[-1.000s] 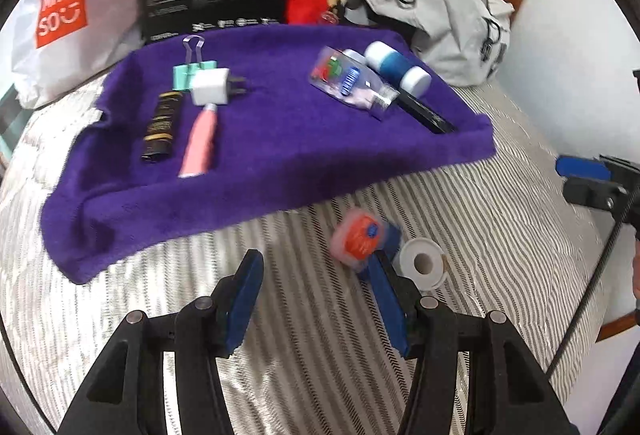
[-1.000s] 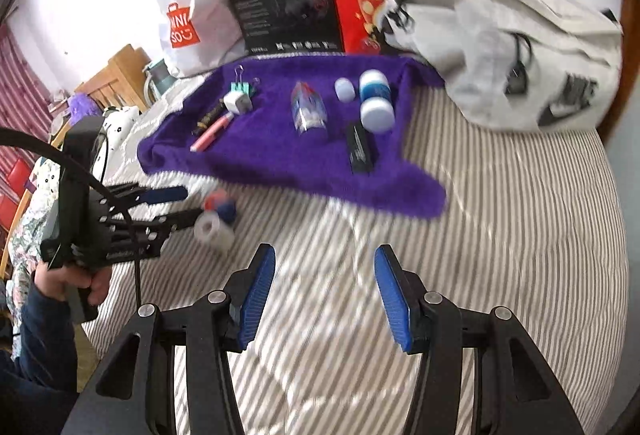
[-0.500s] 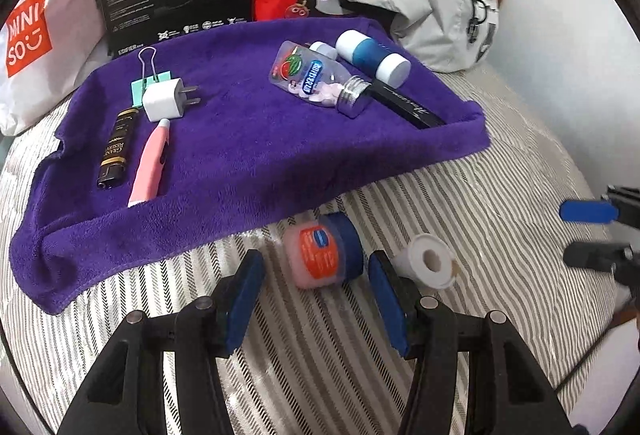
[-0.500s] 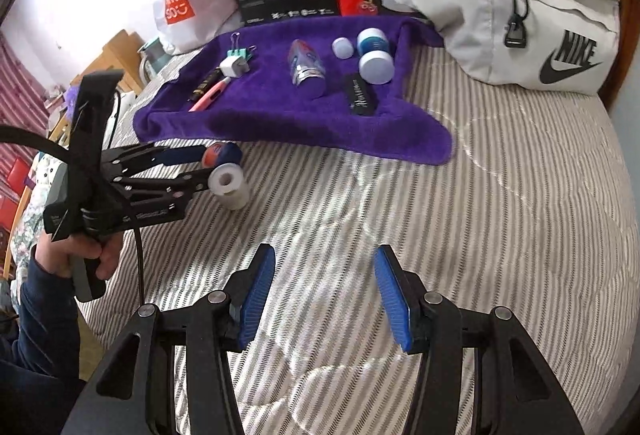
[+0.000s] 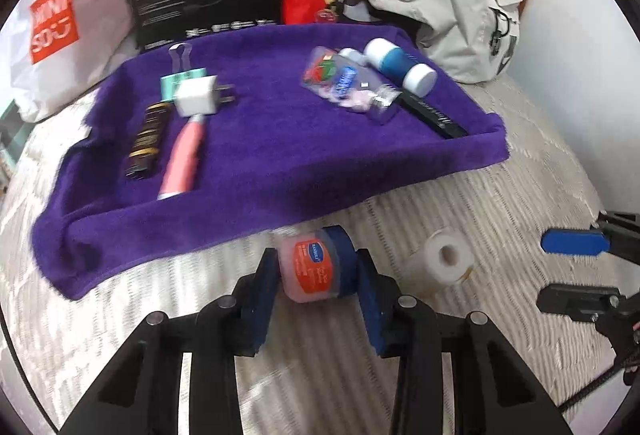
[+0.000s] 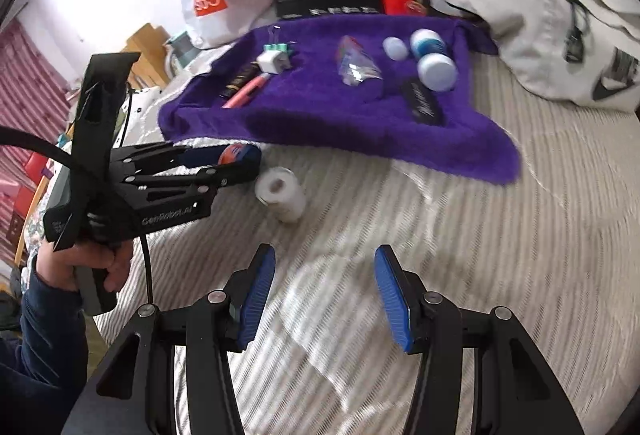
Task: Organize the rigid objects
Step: 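Grasp the Vaseline jar with the left tool while the right tool grasps the white tape roll, then carry the jar with the left tool while the right tool carries the tape onto the towel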
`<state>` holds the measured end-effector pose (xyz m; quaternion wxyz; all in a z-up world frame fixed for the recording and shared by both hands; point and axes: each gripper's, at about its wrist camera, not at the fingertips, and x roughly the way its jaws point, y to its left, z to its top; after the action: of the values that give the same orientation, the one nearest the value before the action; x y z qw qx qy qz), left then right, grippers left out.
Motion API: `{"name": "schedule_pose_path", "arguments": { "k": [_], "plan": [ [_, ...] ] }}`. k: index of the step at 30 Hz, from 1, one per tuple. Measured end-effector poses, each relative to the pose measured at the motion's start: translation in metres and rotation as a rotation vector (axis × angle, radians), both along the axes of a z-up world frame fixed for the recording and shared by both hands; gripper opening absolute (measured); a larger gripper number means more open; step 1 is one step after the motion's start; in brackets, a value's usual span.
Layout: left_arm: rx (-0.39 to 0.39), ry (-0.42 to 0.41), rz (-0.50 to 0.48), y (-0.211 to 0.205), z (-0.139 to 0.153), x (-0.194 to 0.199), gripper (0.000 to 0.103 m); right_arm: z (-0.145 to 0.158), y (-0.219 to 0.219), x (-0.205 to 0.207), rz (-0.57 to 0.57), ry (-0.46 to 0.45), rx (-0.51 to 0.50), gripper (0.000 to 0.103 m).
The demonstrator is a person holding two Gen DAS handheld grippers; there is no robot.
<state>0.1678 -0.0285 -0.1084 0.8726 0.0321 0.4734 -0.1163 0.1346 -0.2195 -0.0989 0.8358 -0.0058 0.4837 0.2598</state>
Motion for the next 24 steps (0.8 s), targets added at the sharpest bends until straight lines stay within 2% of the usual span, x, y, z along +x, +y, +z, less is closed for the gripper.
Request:
{"name": "schedule_pose_path", "arguments": {
  "k": [6,11,17,18,24],
  "plan": [
    [0.008,0.017,0.065,0.036,0.004,-0.012,0.036,-0.013,0.037,0.016,0.084,-0.006,-0.025,0.052],
    [-0.015,0.030,0.100,0.057,0.005,-0.021,0.036,-0.025,0.057,0.025,0.102,-0.032,-0.078,0.051],
    [-0.025,0.046,0.115,0.067,0.000,-0.027,0.036,-0.030,0.069,0.031,0.113,-0.052,-0.085,0.038],
    [-0.027,0.048,0.115,0.066,-0.002,-0.027,0.036,-0.030,0.069,0.032,0.109,-0.055,-0.086,0.030],
    [-0.037,0.038,0.109,0.066,0.001,-0.030,0.036,-0.021,0.052,0.030,0.090,-0.059,-0.100,0.029]
  ]
}}
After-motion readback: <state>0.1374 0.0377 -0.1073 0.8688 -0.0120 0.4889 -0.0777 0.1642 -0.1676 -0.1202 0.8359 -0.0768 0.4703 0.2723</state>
